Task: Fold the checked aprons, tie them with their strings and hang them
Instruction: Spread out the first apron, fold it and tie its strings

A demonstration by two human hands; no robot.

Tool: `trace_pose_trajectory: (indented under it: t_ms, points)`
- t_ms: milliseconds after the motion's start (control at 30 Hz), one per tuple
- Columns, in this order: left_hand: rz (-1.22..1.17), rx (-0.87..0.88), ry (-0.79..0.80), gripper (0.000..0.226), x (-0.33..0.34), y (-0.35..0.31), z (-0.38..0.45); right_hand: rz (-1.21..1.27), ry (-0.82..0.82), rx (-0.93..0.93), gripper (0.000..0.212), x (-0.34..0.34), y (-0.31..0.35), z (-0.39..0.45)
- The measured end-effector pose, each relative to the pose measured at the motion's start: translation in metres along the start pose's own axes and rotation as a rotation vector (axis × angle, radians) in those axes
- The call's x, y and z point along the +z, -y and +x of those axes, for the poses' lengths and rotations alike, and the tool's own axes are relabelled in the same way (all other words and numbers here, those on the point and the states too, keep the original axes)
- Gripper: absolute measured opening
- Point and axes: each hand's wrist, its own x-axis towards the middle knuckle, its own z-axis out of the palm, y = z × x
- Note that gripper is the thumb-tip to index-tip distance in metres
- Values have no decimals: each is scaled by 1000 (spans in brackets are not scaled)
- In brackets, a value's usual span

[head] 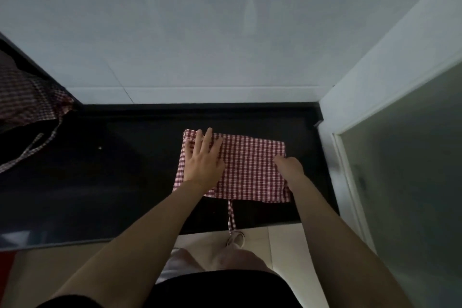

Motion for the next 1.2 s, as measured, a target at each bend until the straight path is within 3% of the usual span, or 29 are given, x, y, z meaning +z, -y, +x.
trace_pose_trajectory:
  t_ms: [233,333,467,733,900,967,1067,1133,1200]
  points:
    - [69,-49,5,66,24,3,-5,-87,-3,-1,27,-9,-2,32]
    - [71,-50,0,68,31,-1,-6,-7,4,25,26,-18,-5,40]
    - [115,-98,59,69,42,4,-7,-13,19,-113,17,-18,-18,49]
    - [129,-182,56,64,53,12,-7,-462,-379,-615,18,12,-48,54]
    - [111,-185,9,63,60,13,-6,-479,-490,-699,43,18,-57,57]
    - [124,-192,20,63,62,13,-6,-536,-560,-705,52,21,-59,55]
    - [103,-204,74,58,59,11,-4,-601,-641,-609,40,22,-52,53]
    - [-24,-226,21,51,51,10,-2,-508,-572,-454,33,22,-37,51]
    - [-205,-317,-168,53,37,10,0,-294,-429,-252,35,17,-16,50]
